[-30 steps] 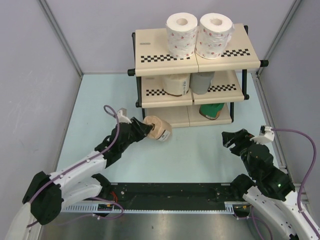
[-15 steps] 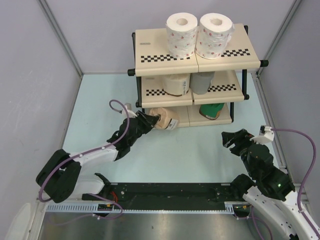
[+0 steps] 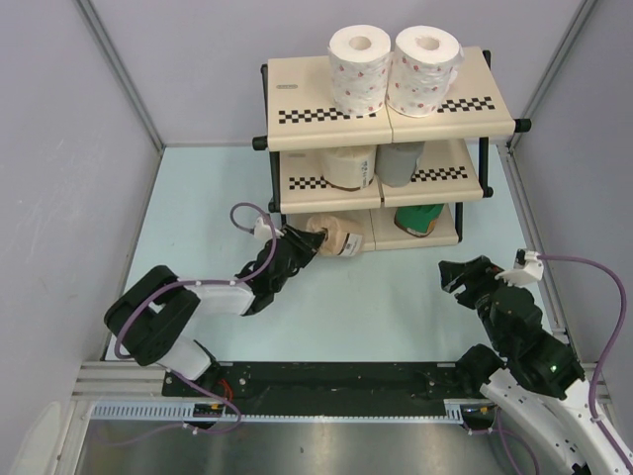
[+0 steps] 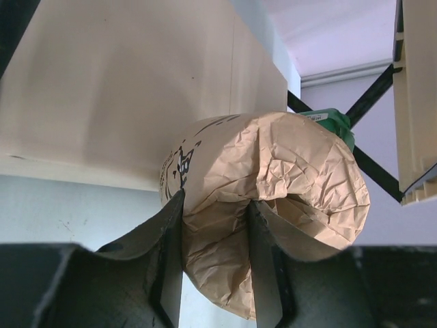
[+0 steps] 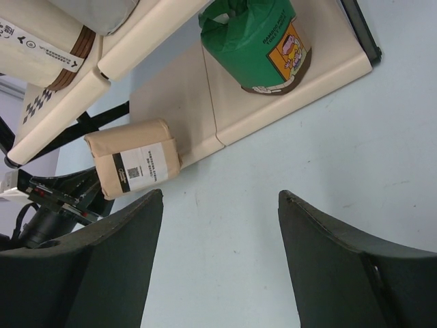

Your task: Place and organize the paper towels onto the shelf

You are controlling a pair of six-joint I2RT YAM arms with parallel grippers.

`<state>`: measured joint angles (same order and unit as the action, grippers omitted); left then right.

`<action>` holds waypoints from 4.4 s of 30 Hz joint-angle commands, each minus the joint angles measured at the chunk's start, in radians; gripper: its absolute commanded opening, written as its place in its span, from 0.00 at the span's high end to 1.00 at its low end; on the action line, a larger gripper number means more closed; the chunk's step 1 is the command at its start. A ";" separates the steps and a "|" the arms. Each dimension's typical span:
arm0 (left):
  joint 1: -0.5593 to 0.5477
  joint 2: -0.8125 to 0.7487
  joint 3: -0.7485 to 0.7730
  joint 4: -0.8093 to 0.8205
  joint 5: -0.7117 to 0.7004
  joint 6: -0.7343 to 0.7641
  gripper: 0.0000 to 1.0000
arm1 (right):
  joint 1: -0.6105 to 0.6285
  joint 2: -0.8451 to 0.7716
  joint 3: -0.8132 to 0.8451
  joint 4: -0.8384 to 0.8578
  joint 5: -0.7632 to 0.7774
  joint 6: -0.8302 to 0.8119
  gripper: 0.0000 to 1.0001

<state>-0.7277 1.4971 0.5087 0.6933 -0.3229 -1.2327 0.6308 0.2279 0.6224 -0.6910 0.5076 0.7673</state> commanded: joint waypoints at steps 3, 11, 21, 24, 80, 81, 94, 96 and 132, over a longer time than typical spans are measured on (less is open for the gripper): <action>-0.021 0.031 0.037 0.196 -0.099 -0.099 0.65 | -0.002 -0.021 0.002 -0.002 0.006 0.006 0.27; -0.022 0.087 0.076 0.207 -0.116 -0.120 0.63 | 0.000 -0.032 0.000 -0.013 0.006 0.007 0.27; -0.022 0.134 0.119 0.202 -0.068 -0.126 0.30 | 0.000 -0.039 0.002 -0.021 0.008 0.012 0.27; -0.022 0.140 0.119 0.213 -0.053 -0.128 0.27 | 0.000 -0.036 0.000 -0.022 0.009 0.017 0.27; -0.058 -0.492 -0.291 -0.107 0.105 0.174 0.18 | -0.579 0.964 -0.322 1.450 -0.285 0.339 1.00; -0.058 -0.497 -0.292 -0.110 0.104 0.176 0.18 | -0.577 0.981 -0.322 1.502 -0.267 0.343 1.00; -0.058 -0.543 -0.297 -0.152 0.085 0.190 0.18 | -0.608 1.300 -0.247 1.786 -0.257 0.404 1.00; -0.058 -0.548 -0.295 -0.158 0.082 0.190 0.18 | -0.623 1.372 -0.224 1.849 -0.286 0.415 1.00; -0.058 -0.594 -0.308 -0.216 0.064 0.188 0.18 | -0.468 1.598 -0.092 1.969 -0.403 0.369 1.00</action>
<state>-0.7807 0.9268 0.2115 0.4816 -0.2417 -1.0534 0.1364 1.8694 0.5388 1.2545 0.0788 1.1706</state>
